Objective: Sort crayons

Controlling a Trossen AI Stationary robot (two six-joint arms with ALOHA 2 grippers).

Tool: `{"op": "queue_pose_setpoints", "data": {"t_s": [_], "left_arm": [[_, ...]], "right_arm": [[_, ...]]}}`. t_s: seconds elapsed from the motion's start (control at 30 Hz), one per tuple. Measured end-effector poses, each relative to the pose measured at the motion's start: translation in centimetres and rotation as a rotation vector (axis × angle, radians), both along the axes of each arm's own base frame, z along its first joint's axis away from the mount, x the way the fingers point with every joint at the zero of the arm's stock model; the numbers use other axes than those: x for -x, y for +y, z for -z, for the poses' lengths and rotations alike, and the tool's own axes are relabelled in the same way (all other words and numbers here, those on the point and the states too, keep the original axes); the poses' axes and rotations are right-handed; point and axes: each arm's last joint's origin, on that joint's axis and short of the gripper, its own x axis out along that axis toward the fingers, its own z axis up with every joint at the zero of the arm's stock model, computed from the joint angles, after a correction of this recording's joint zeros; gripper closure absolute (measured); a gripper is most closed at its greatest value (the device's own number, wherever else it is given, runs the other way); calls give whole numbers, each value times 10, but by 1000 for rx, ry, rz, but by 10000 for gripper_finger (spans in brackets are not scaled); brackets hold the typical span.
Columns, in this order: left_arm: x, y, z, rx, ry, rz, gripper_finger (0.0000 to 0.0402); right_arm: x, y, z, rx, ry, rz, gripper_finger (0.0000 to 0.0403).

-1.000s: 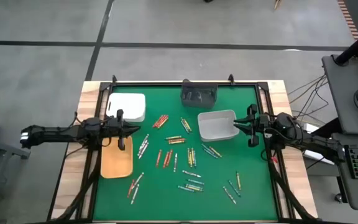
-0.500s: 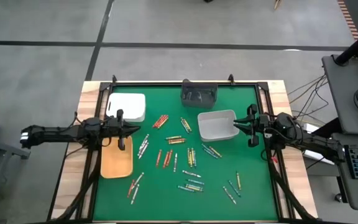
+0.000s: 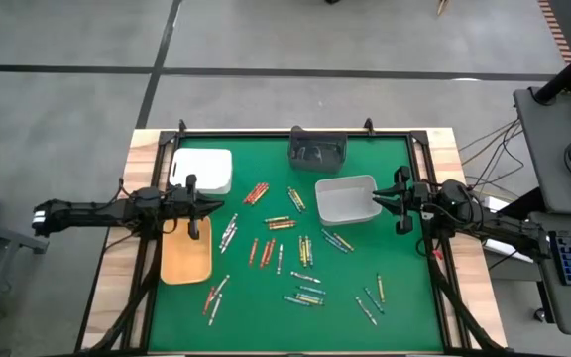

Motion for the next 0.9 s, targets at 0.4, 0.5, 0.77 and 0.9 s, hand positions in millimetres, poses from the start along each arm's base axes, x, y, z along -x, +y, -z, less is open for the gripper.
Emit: {"op": "queue_pose_setpoints", "data": {"t_s": [0.4,0.5,0.77,0.9], "left_arm": [[0,0,0,0,-2,0,402],[0,0,-6,26,-69,1,402],[2,-2,-24,308,-297,67,402],[4,-4,-33,291,-379,158,402]], "right_arm": [[0,0,0,0,0,0,335],[0,0,-1,17,-6,3,335],[0,-1,-1,-446,-48,-8,335],[-3,-3,5,-650,-16,10,335]]}}
